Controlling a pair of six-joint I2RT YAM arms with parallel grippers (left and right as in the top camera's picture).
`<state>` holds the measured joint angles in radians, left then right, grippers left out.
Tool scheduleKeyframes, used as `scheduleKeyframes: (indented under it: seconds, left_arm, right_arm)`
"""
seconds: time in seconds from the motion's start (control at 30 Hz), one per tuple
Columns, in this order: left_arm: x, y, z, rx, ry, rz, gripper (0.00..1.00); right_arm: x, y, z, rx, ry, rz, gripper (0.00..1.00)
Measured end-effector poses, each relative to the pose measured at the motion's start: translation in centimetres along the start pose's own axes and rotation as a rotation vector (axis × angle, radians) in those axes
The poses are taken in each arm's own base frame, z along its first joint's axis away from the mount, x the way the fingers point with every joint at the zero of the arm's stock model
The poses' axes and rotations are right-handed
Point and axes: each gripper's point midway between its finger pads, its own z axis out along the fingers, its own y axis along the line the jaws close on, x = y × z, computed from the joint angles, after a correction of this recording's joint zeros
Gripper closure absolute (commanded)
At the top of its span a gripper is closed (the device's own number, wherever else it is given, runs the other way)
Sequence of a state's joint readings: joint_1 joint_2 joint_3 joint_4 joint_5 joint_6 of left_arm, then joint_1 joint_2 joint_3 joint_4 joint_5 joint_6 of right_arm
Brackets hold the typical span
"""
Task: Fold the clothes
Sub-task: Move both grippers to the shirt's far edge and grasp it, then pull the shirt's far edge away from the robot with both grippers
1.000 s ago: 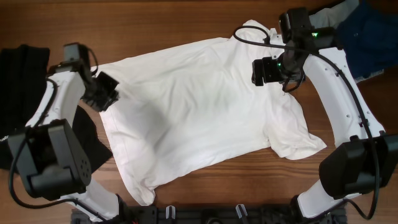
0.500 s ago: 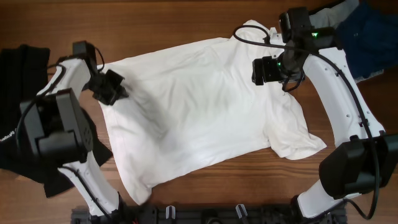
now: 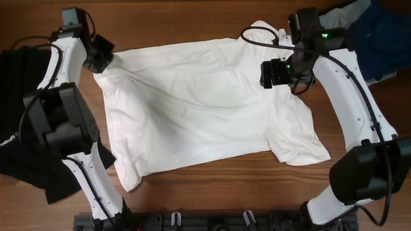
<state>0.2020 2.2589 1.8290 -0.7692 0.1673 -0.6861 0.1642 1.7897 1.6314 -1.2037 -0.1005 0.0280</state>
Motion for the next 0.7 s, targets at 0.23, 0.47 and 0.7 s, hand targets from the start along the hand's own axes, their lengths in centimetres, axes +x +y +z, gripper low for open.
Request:
scheduleKeyframes:
  seconds: [0.23,0.47,0.7]
  left_arm:
    - [2.4,2.8,-0.8,-0.079,0.138,-0.053,0.96]
    - [9.2,1.7,-1.1,-0.161,0.301,0.046,0.96]
    - [11.0,4.0,1.5,-0.208,0.424,-0.013,0.96]
  right_arm:
    - [0.0,0.0,0.0,0.0,0.0,0.0,0.16]
    - [-0.1,0.0,0.0,0.0,-0.002,0.0,0.13]
    - [-0.2,0.0,0.0,0.0,-0.008,0.0,0.14]
